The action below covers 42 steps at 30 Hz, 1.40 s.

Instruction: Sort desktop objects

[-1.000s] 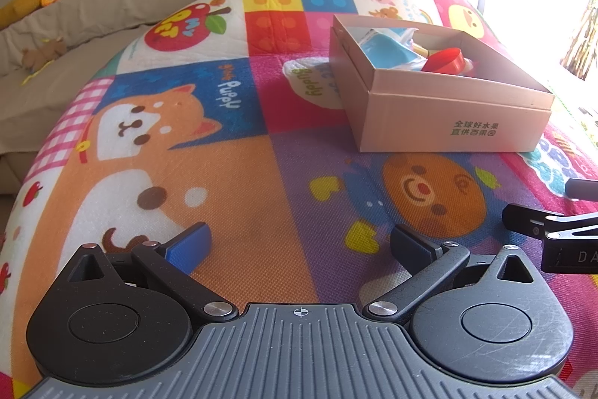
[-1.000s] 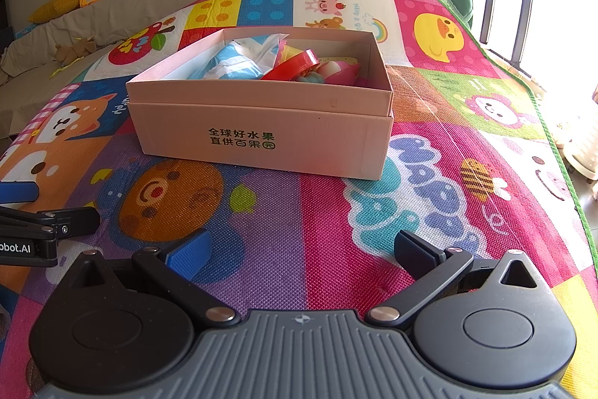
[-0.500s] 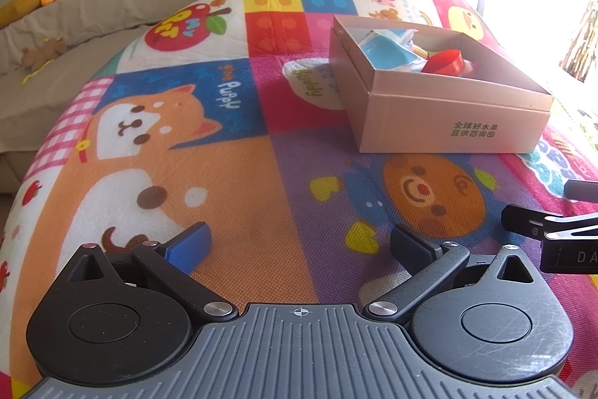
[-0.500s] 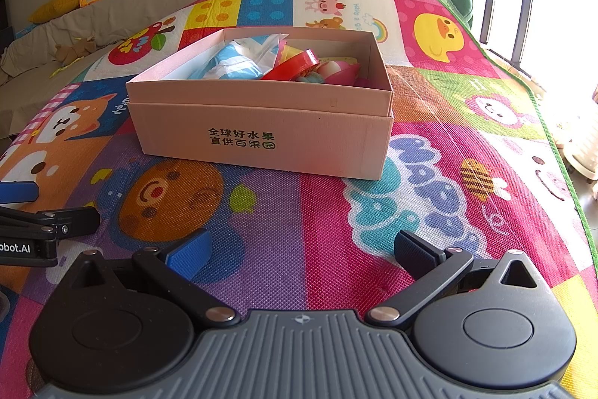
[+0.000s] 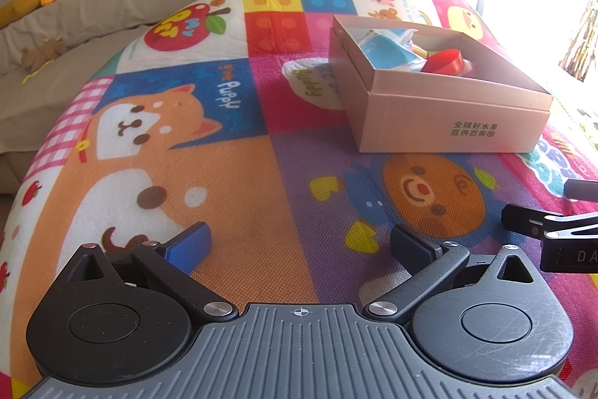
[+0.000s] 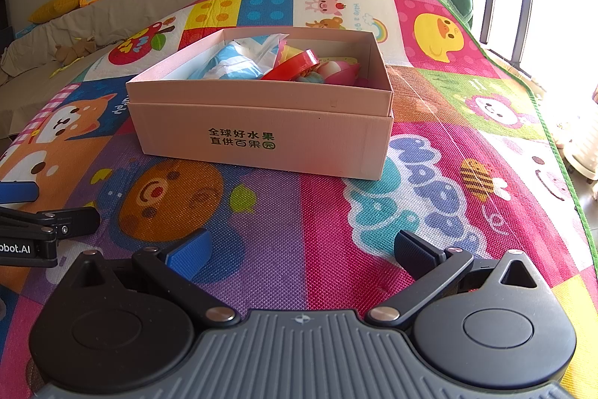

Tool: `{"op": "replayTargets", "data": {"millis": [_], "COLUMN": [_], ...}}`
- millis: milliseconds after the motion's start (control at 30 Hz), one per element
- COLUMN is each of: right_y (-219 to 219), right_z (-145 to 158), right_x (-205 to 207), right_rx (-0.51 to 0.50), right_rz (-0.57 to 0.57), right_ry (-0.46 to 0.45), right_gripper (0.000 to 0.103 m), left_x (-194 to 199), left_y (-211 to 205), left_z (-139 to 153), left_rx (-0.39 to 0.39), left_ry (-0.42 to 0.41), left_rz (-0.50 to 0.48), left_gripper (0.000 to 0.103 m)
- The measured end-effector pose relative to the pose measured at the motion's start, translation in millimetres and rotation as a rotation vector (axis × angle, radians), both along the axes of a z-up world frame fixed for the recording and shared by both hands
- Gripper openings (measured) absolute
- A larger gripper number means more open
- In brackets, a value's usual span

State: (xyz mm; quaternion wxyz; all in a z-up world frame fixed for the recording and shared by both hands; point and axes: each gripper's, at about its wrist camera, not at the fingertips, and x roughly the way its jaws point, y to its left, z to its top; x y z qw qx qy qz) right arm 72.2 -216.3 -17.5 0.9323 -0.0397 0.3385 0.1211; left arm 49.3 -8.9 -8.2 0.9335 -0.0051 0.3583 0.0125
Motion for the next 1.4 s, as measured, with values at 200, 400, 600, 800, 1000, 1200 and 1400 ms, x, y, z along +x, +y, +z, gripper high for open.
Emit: {"op": "replayTargets", "data": {"millis": [200, 400, 600, 800, 1000, 1200, 1400], "right_y": [0.0, -0.1, -0.2, 0.0, 0.0, -0.1, -0.1], "right_z": [-0.1, -0.1, 0.0, 0.0, -0.1, -0.1, -0.1], "right_x": [0.1, 0.0, -0.1, -0.1, -0.1, -0.2, 0.1], "right_rx": [0.0, 0.0, 0.0, 0.0, 0.0, -0.001, 0.0], "right_rz": [0.0, 0.0, 0.0, 0.0, 0.0, 0.0, 0.0], "right_ry": [0.0, 0.0, 0.0, 0.0, 0.0, 0.0, 0.0], "right_gripper": [0.103, 0.103, 0.103, 0.103, 0.103, 0.103, 0.103], "left_x": [-0.1, -0.2, -0.3, -0.5, -0.4, -0.4, 1.2], "left_y": [0.5, 0.6, 0.6, 0.2, 0.9, 0.7, 1.5], "left_z": [-0.3, -0.4, -0.5, -0.5, -0.8, -0.8, -0.7], "left_rx": [0.0, 0.0, 0.0, 0.001, 0.001, 0.002, 0.006], "left_ry": [0.0, 0.0, 0.0, 0.0, 0.0, 0.001, 0.008], "left_rz": [0.0, 0.0, 0.0, 0.0, -0.001, -0.001, -0.012], "left_gripper": [0.103, 0.103, 0.103, 0.103, 0.103, 0.103, 0.103]}}
